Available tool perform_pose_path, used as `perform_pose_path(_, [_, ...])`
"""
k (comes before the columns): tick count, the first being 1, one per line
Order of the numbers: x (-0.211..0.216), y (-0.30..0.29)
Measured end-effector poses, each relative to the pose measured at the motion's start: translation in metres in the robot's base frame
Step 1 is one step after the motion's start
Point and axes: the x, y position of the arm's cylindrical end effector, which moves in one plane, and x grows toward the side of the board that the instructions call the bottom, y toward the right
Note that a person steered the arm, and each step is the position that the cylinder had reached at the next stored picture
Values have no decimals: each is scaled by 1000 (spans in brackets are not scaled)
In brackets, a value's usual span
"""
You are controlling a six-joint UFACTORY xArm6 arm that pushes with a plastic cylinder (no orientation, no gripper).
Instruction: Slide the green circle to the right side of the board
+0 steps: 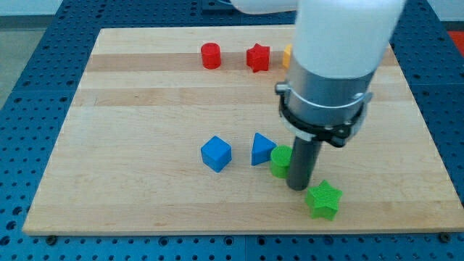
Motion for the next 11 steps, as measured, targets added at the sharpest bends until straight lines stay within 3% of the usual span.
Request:
perform_pose_path(4, [-13,-62])
perform_pose_path(9, [-67,81])
perform_pose_path(11, [-70,72])
